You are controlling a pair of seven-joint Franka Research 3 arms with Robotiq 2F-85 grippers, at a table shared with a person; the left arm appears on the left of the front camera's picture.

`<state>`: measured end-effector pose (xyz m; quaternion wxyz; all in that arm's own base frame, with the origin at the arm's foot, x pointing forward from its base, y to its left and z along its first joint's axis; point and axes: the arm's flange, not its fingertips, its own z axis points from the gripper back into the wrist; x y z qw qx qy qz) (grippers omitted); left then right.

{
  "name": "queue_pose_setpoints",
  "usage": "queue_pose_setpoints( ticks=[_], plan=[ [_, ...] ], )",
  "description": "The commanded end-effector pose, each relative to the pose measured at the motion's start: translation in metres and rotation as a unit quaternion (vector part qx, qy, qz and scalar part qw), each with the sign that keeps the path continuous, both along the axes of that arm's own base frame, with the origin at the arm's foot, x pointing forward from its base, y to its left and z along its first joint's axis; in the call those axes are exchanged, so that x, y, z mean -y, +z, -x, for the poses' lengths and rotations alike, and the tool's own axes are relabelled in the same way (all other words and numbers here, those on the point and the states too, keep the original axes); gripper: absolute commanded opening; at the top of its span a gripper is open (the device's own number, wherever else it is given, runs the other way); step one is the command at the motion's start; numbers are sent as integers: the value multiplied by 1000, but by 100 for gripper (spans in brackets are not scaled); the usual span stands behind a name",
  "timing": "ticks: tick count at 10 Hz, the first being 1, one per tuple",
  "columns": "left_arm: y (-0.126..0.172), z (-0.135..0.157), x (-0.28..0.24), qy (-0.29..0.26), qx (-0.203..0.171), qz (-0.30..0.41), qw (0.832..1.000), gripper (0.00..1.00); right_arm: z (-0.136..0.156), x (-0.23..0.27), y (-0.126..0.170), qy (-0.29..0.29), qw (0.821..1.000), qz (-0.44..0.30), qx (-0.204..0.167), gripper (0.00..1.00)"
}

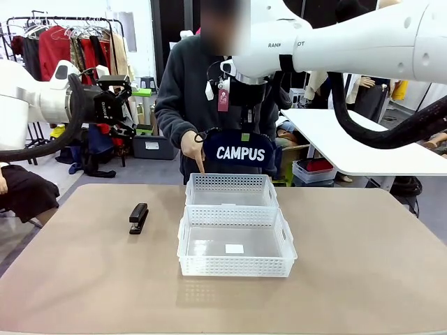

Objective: Distribute items into two baskets.
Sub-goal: Place the picked Pencil pouch into the Organizing basket as instructed by the person.

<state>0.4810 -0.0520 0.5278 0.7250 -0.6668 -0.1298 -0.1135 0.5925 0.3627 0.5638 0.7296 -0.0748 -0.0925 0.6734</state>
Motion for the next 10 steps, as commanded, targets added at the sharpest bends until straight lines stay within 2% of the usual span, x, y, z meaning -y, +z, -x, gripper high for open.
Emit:
queue_pose_setpoints(
  ticks=[1,3,5,10],
  plan=[
    [2,0,-1,1,2,1,1000,100,0,0,2,0,1000,-1,2,0],
    [2,0,-1,1,2,1,1000,100,0,0,0,0,1000,0,0,0],
    [2,0,-1,1,2,1,1000,100,-9,-2,-27,21,1000,13,-1,0],
    [2,0,-1,1,2,1,1000,100,-20,-14,-99,14,998,44,-50,0]
  ],
)
